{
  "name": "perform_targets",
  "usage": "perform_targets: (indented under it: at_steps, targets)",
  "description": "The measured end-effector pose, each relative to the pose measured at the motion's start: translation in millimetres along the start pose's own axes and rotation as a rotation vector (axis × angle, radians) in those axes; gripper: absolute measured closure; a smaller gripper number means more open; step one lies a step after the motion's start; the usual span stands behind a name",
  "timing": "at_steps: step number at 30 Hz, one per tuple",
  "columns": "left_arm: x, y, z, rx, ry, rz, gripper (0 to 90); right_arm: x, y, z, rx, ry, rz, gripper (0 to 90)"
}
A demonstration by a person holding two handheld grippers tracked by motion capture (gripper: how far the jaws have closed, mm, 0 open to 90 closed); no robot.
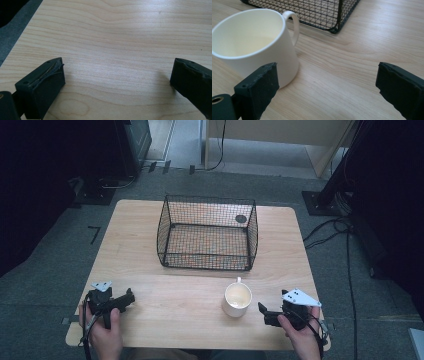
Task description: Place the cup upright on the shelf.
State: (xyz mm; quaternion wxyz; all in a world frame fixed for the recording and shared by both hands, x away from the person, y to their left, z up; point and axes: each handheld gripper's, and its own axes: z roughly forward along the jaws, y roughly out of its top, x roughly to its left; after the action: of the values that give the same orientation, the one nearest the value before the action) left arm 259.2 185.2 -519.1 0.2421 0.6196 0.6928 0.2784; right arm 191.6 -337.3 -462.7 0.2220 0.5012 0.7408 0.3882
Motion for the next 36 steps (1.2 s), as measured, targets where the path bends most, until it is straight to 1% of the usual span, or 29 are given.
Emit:
perform_targets:
  at_steps: [8, 13, 14, 22, 25, 26, 27, 28, 31, 34, 36]
  targets:
    - [-0.4, 0.0, 0.1, -0.001, -0.004, 0.001, 0.0, 8.1, 7.0, -1.9, -0.011, 0.028, -0.006, 3.6]
    - [-0.5, 0.0, 0.1, -0.002, -0.006, 0.004, 0.0, 16.1, 12.5, 0.0, -0.015, 0.058, -0.016, 2.8]
    - [-0.8, -0.1, 0.2, -0.003, -0.006, 0.002, 0.0, 16.1, 12.5, 0.0, -0.015, 0.058, -0.016, 2.8]
    - [-2.5, -0.1, 0.1, -0.003, -0.008, 0.007, 0.0, 32.6, 17.5, 8.5, -0.003, 0.106, -0.032, 2.3]
    - [-2.4, -0.1, 0.2, -0.004, -0.008, 0.007, 0.0, 39.1, 19.8, 13.0, 0.002, 0.123, -0.045, 2.2]
    - [-2.5, -0.1, 0.2, -0.004, -0.008, 0.007, 0.0, 39.1, 19.8, 13.0, 0.002, 0.123, -0.045, 2.2]
    - [-2.4, -0.1, 0.2, -0.003, -0.008, 0.008, 0.0, 41.9, 21.0, 15.4, 0.004, 0.13, -0.056, 2.2]
    - [-2.5, -0.1, 0.2, -0.004, -0.008, 0.007, 0.0, 43.5, 21.5, 16.1, 0.007, 0.131, -0.053, 2.2]
    - [-2.4, -0.1, 0.2, -0.004, -0.008, 0.008, 0.0, 46.8, 23.3, 19.4, 0.011, 0.134, -0.065, 2.2]
    - [-2.4, 0.0, 0.2, -0.003, -0.008, 0.008, 0.0, 49.0, 24.2, 22.0, 0.017, 0.139, -0.063, 1.6]
    - [-2.5, -0.1, 0.2, -0.004, -0.008, 0.007, 0.0, 50.7, 25.0, 25.0, 0.024, 0.141, -0.07, 0.6]
